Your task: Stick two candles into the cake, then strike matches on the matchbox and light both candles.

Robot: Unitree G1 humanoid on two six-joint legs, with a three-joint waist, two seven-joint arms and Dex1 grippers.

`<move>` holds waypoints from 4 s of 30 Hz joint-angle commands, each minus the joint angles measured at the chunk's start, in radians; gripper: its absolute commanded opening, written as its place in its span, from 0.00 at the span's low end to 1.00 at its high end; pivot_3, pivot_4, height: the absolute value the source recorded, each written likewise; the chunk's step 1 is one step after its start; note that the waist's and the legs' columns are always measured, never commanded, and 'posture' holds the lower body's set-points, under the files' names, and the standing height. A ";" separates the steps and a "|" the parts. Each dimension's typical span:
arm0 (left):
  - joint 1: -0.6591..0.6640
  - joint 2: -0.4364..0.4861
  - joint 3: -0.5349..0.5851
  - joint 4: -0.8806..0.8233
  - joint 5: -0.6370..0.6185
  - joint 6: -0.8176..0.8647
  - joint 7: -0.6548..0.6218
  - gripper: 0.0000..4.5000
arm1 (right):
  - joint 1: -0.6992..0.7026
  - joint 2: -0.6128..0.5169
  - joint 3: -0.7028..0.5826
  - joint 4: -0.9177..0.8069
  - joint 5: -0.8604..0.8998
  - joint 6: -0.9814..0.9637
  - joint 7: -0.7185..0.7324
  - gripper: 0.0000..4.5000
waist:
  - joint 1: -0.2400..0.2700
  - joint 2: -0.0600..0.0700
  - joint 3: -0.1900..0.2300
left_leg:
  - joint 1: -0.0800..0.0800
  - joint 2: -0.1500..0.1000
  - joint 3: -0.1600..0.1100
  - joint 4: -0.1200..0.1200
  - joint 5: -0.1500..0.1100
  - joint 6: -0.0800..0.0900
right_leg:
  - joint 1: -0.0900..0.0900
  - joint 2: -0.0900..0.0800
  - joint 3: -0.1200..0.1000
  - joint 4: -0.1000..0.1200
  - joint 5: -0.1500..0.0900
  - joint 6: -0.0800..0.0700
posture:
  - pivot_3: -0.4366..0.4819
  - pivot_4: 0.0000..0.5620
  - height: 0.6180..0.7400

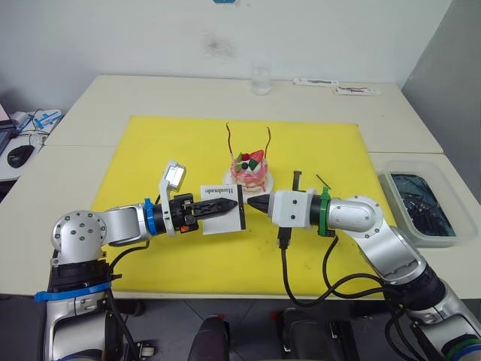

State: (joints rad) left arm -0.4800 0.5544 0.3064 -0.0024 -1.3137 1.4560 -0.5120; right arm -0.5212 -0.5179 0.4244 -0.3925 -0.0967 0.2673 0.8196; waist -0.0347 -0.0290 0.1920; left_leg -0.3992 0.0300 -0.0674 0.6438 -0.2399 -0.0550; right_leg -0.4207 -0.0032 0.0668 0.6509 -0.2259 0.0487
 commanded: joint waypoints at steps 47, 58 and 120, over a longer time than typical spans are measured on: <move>-0.012 -0.030 0.009 -0.020 -0.014 -0.010 0.033 0.00 | 0.026 -0.008 -0.028 -0.016 -0.024 -0.047 0.023 0.00 | 0.000 0.000 0.000 | 0.000 0.000 0.000 0.000 0.000 0.000 | 0.000 0.000 0.000 0.000 0.000 0.000 | 0.48 0.27 1.00; -0.013 -0.045 0.003 -0.031 -0.026 -0.009 0.036 0.00 | 0.017 0.012 0.003 0.002 -0.043 -0.043 0.030 0.00 | 0.000 0.000 0.000 | 0.000 0.000 0.000 0.000 0.000 0.000 | 0.000 0.000 0.000 0.000 0.000 0.000 | 0.48 0.27 1.00; 0.056 0.017 -0.004 -0.138 -0.057 -0.071 0.051 0.00 | 0.009 -0.015 -0.028 -0.054 0.047 -0.032 0.102 0.00 | 0.002 0.000 0.000 | 0.000 0.000 -0.001 0.001 0.000 0.000 | 0.001 0.000 0.000 0.000 0.000 -0.002 | 0.48 0.27 1.00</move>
State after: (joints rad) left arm -0.4217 0.5643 0.2983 -0.1209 -1.3369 1.3896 -0.4490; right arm -0.4935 -0.5395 0.4022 -0.4364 -0.0423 0.2507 0.9327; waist -0.0324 -0.0294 0.1922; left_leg -0.3988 0.0298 -0.0679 0.6445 -0.2397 -0.0553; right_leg -0.4200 -0.0032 0.0665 0.6506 -0.2255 0.0468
